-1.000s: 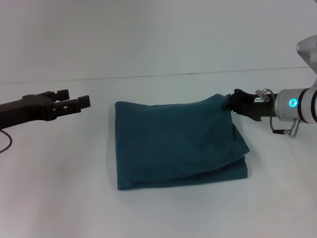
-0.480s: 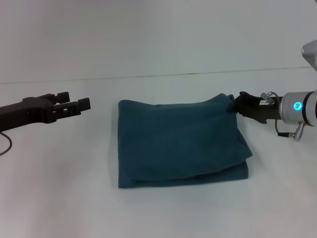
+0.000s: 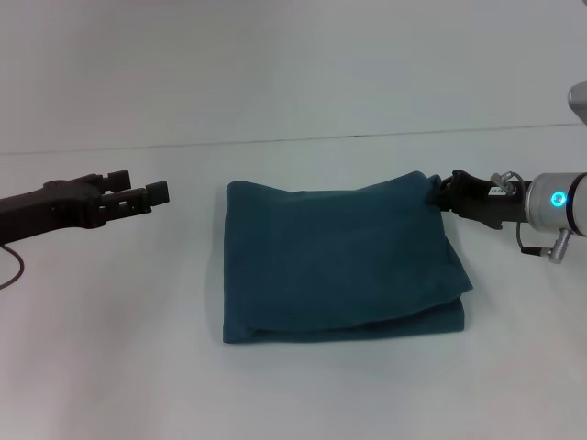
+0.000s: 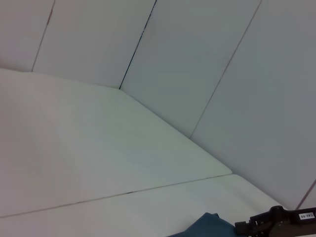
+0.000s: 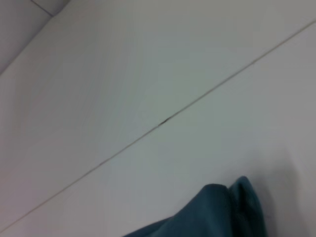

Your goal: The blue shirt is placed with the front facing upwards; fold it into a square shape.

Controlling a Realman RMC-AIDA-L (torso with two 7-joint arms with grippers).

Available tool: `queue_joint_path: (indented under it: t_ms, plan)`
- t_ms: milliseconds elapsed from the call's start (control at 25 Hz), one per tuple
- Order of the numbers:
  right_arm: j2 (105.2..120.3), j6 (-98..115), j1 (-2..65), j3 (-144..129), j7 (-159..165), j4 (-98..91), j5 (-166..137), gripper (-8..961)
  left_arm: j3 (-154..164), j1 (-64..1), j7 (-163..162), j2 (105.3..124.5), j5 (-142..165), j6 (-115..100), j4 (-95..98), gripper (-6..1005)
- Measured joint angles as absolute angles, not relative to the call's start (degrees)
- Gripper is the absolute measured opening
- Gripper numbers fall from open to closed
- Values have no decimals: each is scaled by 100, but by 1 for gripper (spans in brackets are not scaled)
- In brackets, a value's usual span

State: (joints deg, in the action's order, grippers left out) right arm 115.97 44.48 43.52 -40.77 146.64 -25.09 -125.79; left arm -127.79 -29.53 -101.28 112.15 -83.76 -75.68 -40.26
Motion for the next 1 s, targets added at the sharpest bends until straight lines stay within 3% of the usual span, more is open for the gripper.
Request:
queue_joint_path:
  t_ms: [240,600,880,1000]
  plan:
    - [11572,4561,4310,-4076,14539,-2602,-12444,177,-12789,-2944,-10167,11215,-8376,-7568,-4025,937]
    - [11576,5380,4202,-4112,13742,-3349,-12018,557,-12909,-2971,-10169,11214,-8376,-7490,-3980,936]
    - [11800,5493,4217,-4314,11755,-3679,-12037,748,-12938,-2996,-10172,11269,-8377,-7261,-3952,937]
    - [11895,5320,4136,-4418,10859,-3699,-12043,750,-12938,-3015,-10223,11307,-8388,-7193,-3965,937]
